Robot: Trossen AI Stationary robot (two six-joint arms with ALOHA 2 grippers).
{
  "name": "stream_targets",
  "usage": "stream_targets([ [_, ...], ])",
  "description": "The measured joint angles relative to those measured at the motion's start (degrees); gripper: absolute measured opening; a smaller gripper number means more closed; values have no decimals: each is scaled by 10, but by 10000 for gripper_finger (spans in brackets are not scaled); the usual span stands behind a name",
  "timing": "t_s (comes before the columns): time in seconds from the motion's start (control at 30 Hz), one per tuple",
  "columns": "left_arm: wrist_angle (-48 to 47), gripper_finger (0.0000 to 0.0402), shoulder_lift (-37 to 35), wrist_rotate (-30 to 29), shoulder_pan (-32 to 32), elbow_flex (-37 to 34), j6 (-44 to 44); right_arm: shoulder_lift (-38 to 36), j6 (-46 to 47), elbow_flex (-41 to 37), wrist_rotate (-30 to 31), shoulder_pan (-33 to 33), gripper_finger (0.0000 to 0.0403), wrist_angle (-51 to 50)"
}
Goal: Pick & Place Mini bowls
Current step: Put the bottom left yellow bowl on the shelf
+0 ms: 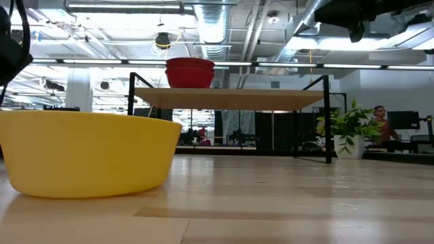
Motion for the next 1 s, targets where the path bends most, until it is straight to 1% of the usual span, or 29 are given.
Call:
stream_targets([
  [0.33,59,135,0,-2,0,-50,-10,0,0,0,0,0,56,1],
  [0.53,67,131,0,-2,0,-71,-35,0,0,0,0,0,56,2],
  [0.6,73,118,0,-2,0,-80,-38,0,0,0,0,0,56,2],
  [0.67,82,97,0,-2,0,-86,-48,0,0,0,0,0,56,2],
  [0.83,87,21,0,-2,0,-89,-54,0,0,0,0,0,56,2],
  [0.87,88,12,0,-4,0,-89,-55,0,0,0,0,0,56,2],
  [1.0,90,6,0,0,0,-89,-55,0,0,0,0,0,56,2],
])
